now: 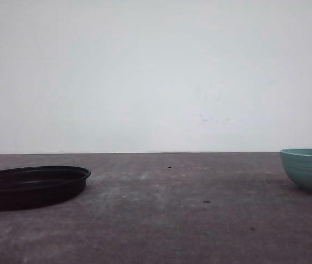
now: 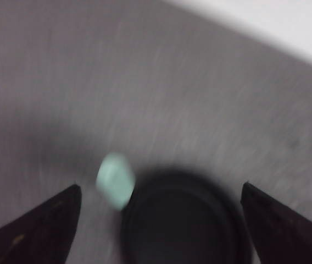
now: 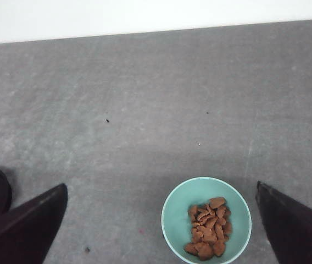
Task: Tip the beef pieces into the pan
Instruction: 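Lower the left gripper onto the mint-green pan handle and close it, then lift the black pan by its handle with the left gripper, then grasp the rim of the mint-green bowl with the right gripper, then lift the bowl with the right gripper and carry it above the pan, then tilt the bowl with the right gripper to pour cubes into the pan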
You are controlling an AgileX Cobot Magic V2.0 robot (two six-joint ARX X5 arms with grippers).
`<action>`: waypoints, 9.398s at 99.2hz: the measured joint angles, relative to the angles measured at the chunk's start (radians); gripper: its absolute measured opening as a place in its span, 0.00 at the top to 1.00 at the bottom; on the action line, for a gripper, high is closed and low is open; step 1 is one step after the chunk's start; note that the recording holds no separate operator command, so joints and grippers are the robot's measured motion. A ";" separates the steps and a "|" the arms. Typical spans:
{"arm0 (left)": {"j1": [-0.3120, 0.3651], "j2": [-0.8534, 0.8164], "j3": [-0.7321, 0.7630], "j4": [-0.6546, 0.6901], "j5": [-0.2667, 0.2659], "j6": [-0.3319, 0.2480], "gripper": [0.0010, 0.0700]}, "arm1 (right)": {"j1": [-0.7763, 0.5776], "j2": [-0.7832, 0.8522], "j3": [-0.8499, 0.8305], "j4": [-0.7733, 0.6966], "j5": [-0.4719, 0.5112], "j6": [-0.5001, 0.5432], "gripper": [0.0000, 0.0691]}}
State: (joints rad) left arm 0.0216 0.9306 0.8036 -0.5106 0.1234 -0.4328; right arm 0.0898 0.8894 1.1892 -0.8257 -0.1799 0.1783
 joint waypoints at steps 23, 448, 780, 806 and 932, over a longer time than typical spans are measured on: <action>0.046 0.149 -0.069 0.091 0.085 -0.032 0.16 | 0.000 -0.006 0.000 -0.069 0.000 -0.025 0.01; -0.077 0.154 -0.068 0.254 0.117 -0.300 0.92 | -0.204 0.540 -0.001 -0.090 0.078 -0.039 0.21; -0.378 0.269 -0.068 0.298 0.110 -0.335 0.93 | 0.837 0.661 -0.001 0.866 0.801 -0.663 0.97; -0.378 0.269 -0.011 0.278 0.109 -0.346 0.93 | 0.861 0.675 -0.005 0.930 0.769 -0.804 0.97; -0.344 0.269 0.034 0.200 0.111 -0.338 0.93 | 0.822 0.678 -0.067 1.287 0.616 -1.284 0.97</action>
State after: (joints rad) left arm -0.3225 1.1999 0.8379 -0.3103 0.2344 -0.7708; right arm 0.9123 1.5673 1.1225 0.4618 0.4358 -1.1053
